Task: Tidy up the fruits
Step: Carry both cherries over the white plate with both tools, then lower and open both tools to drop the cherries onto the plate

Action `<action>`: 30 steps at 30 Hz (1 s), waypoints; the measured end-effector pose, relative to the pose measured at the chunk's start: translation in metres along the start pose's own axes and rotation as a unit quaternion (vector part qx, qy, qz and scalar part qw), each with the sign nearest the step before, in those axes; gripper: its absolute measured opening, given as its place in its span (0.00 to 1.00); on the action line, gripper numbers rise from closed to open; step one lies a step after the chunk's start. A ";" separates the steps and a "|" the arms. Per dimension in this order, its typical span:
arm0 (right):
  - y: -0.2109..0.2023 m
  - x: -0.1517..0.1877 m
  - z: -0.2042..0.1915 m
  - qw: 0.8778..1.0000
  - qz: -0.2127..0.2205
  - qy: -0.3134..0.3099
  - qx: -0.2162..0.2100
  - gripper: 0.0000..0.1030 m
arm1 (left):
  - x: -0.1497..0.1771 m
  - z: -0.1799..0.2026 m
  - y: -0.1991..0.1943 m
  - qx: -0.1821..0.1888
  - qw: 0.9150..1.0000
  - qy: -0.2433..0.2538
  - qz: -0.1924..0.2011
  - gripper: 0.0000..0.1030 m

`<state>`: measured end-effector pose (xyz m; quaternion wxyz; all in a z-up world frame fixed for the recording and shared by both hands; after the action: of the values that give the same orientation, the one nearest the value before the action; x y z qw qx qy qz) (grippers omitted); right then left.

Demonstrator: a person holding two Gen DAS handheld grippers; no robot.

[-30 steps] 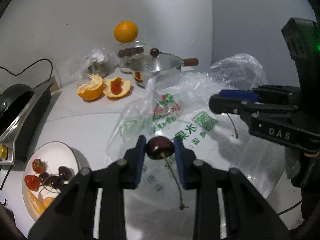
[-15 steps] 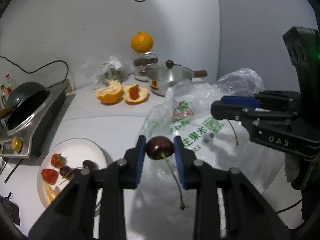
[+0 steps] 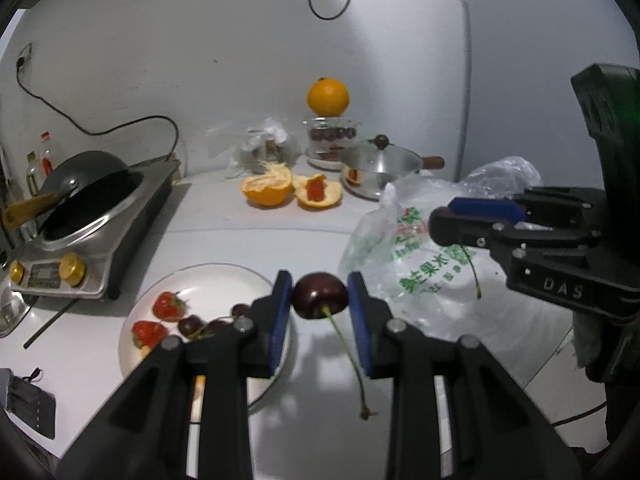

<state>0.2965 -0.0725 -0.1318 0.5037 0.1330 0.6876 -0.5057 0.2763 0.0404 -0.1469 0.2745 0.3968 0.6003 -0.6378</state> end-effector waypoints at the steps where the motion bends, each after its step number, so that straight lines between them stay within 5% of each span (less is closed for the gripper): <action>1: 0.001 -0.002 -0.006 1.000 0.000 -0.002 -0.002 0.25 | 0.001 -0.003 -0.002 -0.002 1.000 -0.001 0.001 0.28; 30: 0.053 -0.032 -0.101 0.998 -0.015 -0.049 -0.047 0.25 | 0.028 -0.111 -0.016 -0.044 0.998 -0.051 0.003 0.28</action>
<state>0.2916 0.0453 -0.1371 0.5350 0.0742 0.6870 -0.4861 0.2677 0.1553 -0.1575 0.3239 0.3527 0.6122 -0.6292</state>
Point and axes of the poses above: each gripper's, at about its wrist camera, not at the fingertips, and y roughly the way its jaws point, z to its right, x to its underside, the point moved 8 cm from there along y, roughly the way its jaws point, and after that the axes turned 1 degree about y, right-handed, at the moved point
